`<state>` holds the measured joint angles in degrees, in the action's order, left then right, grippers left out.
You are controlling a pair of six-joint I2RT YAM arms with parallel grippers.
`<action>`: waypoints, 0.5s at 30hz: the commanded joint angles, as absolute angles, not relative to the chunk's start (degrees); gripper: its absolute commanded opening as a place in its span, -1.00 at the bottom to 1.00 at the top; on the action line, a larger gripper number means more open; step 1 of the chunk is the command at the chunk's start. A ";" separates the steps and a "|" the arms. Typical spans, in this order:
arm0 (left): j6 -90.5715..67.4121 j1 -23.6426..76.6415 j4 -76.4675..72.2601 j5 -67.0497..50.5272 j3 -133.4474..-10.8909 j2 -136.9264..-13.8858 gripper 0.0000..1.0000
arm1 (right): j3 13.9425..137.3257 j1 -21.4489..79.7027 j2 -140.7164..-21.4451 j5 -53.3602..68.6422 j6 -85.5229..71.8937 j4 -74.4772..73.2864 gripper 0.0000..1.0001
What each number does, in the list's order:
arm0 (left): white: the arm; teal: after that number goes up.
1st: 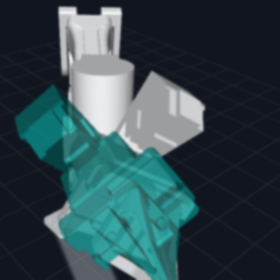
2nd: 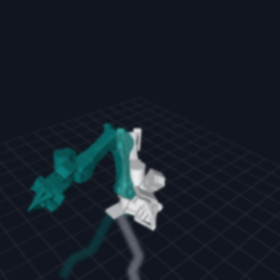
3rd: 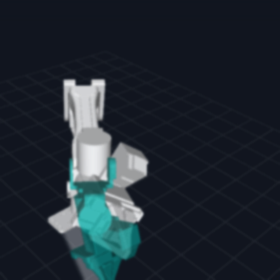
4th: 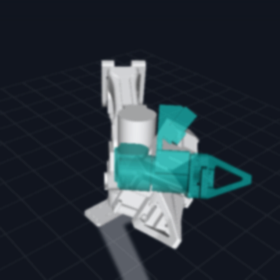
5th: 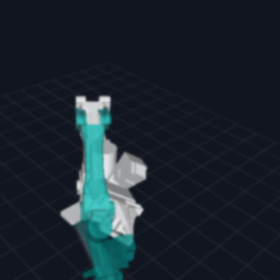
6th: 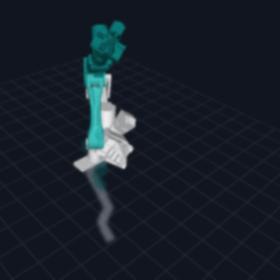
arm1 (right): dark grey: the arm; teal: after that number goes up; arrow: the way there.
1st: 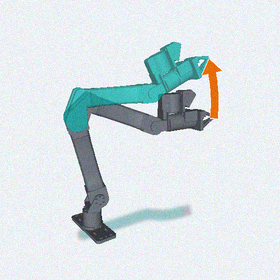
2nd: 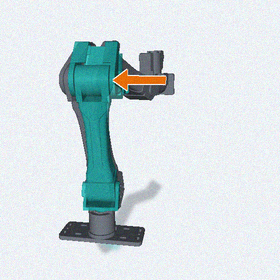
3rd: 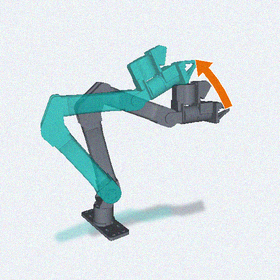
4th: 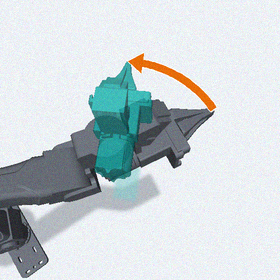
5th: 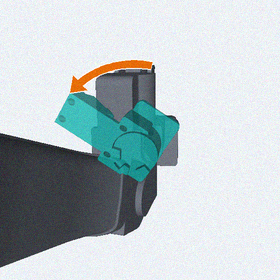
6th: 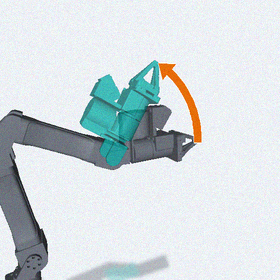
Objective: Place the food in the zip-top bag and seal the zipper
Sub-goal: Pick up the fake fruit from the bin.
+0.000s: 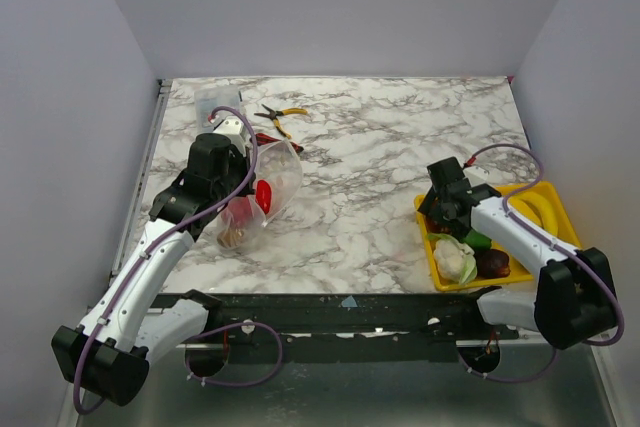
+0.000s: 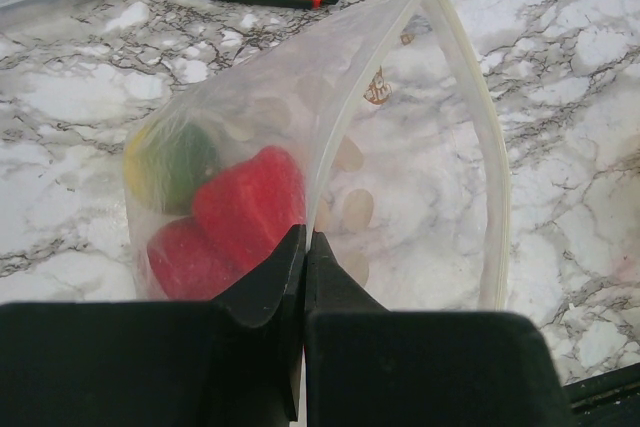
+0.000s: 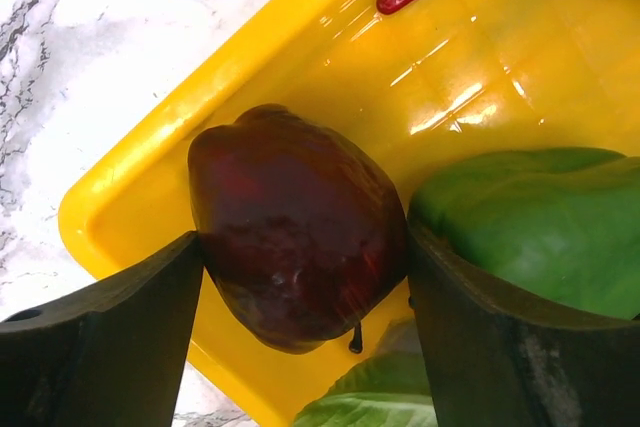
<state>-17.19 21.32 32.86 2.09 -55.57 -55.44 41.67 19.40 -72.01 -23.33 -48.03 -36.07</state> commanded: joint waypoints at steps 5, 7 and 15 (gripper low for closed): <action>-17.40 21.01 32.66 0.97 -55.81 -55.37 -1.00 | 42.56 19.37 -65.81 -26.60 -46.66 -35.87 -0.02; -17.40 21.01 32.68 0.90 -55.90 -55.55 -1.00 | 43.72 19.42 -63.98 -26.58 -45.32 -35.88 -0.20; -17.40 20.94 32.75 1.14 -55.99 -55.14 -1.00 | 47.05 19.42 -56.30 -16.24 -37.49 -30.33 -0.43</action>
